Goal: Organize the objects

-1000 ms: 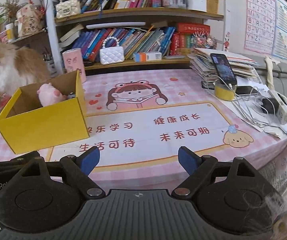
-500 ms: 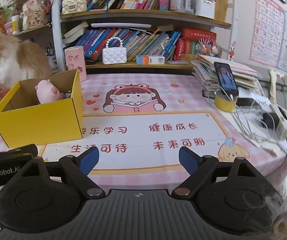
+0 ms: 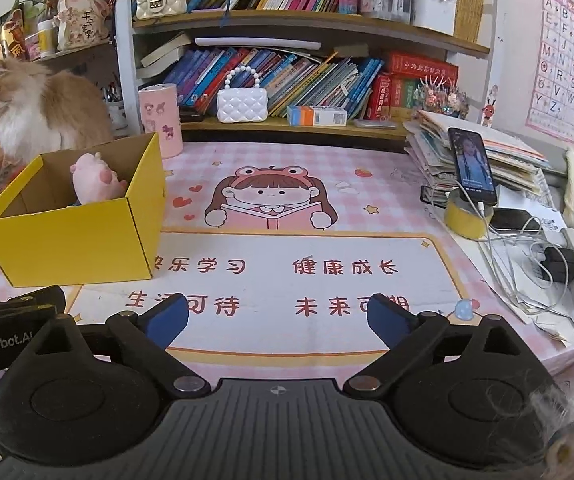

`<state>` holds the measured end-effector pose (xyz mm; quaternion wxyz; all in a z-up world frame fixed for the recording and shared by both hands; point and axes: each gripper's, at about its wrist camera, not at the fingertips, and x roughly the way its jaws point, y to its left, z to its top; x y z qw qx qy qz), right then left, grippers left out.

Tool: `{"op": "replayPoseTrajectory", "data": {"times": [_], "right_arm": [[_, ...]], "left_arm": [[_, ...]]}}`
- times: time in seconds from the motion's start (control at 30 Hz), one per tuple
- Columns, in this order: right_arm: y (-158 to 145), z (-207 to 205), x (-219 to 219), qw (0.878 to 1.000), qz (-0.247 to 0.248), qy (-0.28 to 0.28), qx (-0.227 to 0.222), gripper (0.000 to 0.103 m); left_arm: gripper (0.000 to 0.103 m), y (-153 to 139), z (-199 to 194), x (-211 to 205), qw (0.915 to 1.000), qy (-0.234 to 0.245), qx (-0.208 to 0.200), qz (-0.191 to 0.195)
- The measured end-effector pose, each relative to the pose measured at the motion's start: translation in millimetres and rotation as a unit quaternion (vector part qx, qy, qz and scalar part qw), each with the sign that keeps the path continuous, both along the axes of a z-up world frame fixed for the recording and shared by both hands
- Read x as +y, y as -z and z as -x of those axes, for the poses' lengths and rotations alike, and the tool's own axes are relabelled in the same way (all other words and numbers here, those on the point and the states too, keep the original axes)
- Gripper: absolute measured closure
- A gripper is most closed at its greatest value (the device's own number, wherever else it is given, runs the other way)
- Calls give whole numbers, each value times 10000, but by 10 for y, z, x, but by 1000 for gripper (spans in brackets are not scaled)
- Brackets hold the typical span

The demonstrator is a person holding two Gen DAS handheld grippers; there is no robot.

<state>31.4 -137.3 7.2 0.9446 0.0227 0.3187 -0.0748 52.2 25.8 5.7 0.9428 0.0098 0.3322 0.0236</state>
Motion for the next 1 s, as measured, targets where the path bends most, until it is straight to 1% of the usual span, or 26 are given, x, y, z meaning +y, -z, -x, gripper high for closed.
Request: {"op": "replayPoseTrajectory", "data": {"times": [0.23, 0.57, 0.87, 1.0], "right_arm": [[8, -58, -109, 9999, -48, -117, 34, 5], [12, -78, -174, 9999, -67, -66, 67, 5], [29, -59, -165, 9999, -54, -74, 106, 5], [46, -67, -126, 9998, 31, -67, 166, 5]], "left_arm": [[4, -13, 8, -104, 9999, -139, 5, -101], [4, -12, 15, -183, 9997, -142, 65, -199], [4, -2, 29, -152, 9997, -162, 111, -130], [4, -5, 35, -143, 9998, -133, 116, -123]]}}
